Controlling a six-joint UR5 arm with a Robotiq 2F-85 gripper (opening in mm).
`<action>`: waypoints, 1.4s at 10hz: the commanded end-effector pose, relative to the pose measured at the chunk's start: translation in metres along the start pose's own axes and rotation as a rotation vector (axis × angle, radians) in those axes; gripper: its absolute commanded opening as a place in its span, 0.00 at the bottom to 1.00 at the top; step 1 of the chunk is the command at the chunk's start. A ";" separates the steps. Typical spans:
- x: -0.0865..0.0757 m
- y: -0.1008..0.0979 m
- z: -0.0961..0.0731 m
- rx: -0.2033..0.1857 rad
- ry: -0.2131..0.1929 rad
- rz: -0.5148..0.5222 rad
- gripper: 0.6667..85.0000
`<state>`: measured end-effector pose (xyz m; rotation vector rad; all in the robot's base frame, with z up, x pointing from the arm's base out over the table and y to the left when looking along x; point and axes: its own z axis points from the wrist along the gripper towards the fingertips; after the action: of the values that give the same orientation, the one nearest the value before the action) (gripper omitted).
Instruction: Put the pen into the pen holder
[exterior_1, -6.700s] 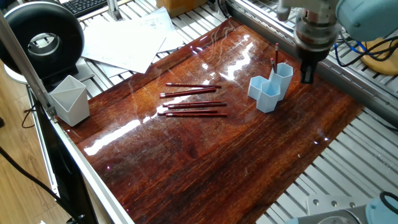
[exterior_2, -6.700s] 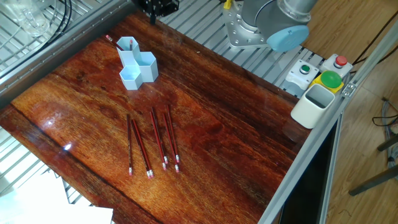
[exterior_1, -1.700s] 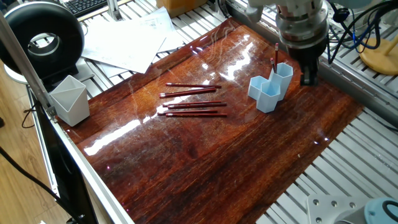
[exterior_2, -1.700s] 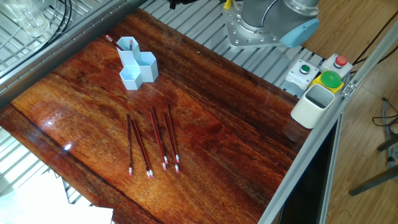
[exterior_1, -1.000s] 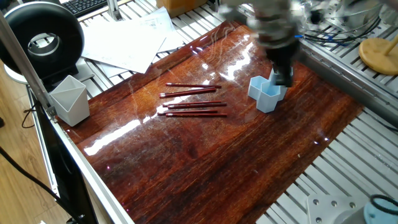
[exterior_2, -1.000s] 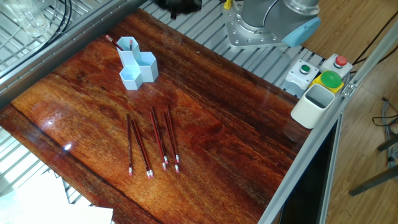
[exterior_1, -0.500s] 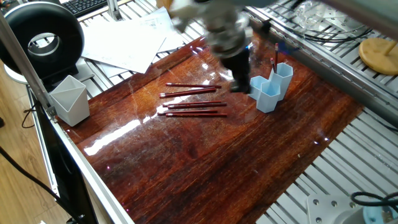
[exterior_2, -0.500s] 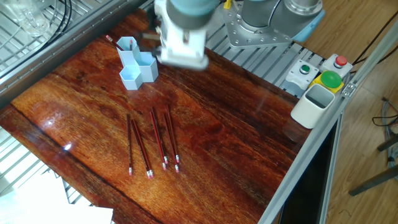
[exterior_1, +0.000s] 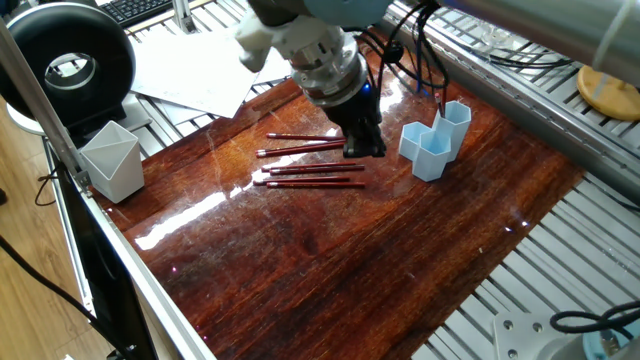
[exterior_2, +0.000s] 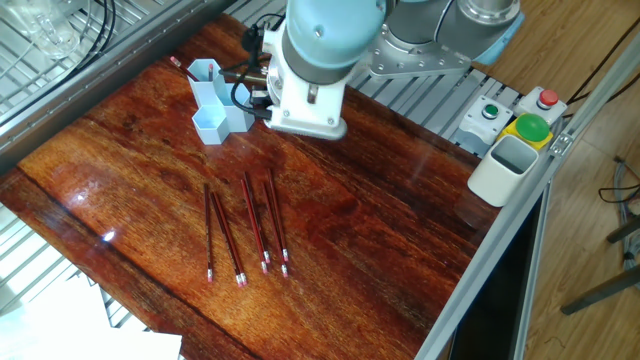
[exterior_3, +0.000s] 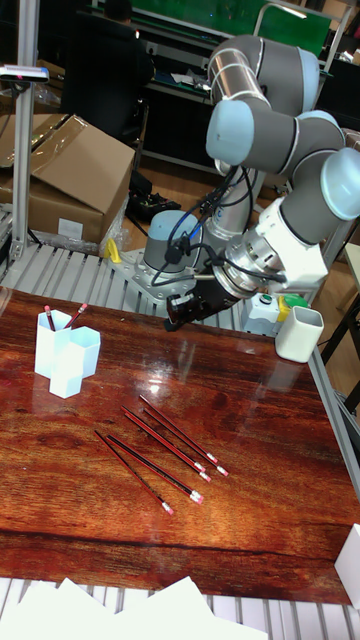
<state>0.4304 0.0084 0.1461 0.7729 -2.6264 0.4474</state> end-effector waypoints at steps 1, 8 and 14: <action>-0.004 0.005 -0.001 -0.011 -0.003 0.015 0.21; -0.138 0.024 0.012 -0.022 -0.010 -0.053 0.21; -0.105 0.035 0.006 -0.054 0.039 -0.067 0.15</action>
<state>0.5112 0.0864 0.0748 0.8414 -2.5873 0.4002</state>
